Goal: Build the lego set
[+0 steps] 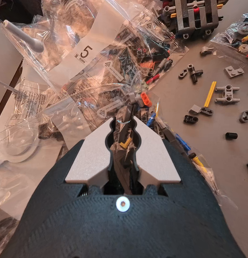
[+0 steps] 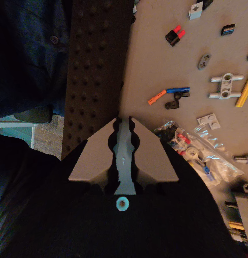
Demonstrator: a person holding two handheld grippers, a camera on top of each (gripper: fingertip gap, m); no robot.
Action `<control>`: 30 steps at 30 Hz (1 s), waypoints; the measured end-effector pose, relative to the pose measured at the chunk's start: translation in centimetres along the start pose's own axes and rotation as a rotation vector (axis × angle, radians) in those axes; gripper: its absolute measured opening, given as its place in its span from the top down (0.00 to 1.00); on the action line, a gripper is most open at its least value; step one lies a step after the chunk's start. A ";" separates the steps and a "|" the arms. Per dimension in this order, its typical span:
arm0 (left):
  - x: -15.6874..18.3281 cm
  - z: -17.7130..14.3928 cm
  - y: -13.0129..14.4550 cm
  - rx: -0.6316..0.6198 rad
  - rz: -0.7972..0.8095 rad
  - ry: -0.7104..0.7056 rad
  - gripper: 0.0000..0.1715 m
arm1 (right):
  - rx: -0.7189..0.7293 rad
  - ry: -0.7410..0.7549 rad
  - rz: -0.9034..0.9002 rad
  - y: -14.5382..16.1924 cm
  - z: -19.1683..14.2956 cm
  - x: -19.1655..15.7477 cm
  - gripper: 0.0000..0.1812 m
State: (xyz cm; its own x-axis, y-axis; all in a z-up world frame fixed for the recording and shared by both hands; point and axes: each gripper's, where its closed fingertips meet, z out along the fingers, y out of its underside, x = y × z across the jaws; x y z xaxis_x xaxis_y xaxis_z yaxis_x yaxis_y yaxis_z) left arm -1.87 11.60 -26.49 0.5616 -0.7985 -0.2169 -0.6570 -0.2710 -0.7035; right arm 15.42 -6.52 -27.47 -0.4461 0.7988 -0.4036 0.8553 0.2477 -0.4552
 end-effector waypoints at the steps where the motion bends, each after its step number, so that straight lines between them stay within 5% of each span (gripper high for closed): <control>1: 0.0 0.0 0.0 0.000 0.000 0.000 0.88 | -0.004 0.004 0.000 0.0 0.0 0.0 0.94; 12: 0.0 0.1 0.0 0.005 -0.009 0.006 0.88 | 0.033 0.201 -0.027 -1.0 -0.9 3.6 0.97; 20: 0.0 0.2 -0.1 0.010 -0.014 0.011 0.88 | 0.101 0.136 -0.069 -2.1 -1.1 2.0 0.82; 25: 0.1 0.3 -0.3 0.012 -0.011 0.011 0.89 | 0.065 0.204 -0.059 -1.8 -0.8 3.7 0.92; 30: 0.2 0.5 -0.5 0.029 -0.027 0.024 0.89 | 0.212 0.294 -0.124 -6.5 -1.8 4.0 0.92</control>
State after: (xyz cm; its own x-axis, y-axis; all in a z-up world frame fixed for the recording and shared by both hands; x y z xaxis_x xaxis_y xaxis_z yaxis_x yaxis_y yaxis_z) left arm -1.21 11.84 -26.54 0.5661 -0.8041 -0.1816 -0.6267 -0.2767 -0.7285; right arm 8.58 -4.00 -24.74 -0.4220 0.9007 -0.1036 0.7122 0.2586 -0.6526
